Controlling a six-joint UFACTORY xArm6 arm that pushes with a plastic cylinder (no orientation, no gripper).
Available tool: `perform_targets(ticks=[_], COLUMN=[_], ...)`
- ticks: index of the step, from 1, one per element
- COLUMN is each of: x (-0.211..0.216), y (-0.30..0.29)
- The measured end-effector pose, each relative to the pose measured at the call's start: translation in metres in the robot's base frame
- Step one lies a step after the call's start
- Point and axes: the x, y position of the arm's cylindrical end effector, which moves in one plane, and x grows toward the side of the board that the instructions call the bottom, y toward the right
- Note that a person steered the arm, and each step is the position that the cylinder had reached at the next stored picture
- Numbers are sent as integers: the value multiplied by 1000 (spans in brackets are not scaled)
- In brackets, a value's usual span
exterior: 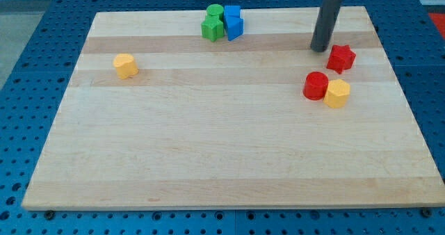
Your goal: Move the red star above the yellow hexagon
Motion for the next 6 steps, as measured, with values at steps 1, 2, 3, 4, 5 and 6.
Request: perform_targets(ticks=[1,2,3,4,5,6], x=[-23,-12,-2,12,36,51], y=[32,85,68,46,36,36])
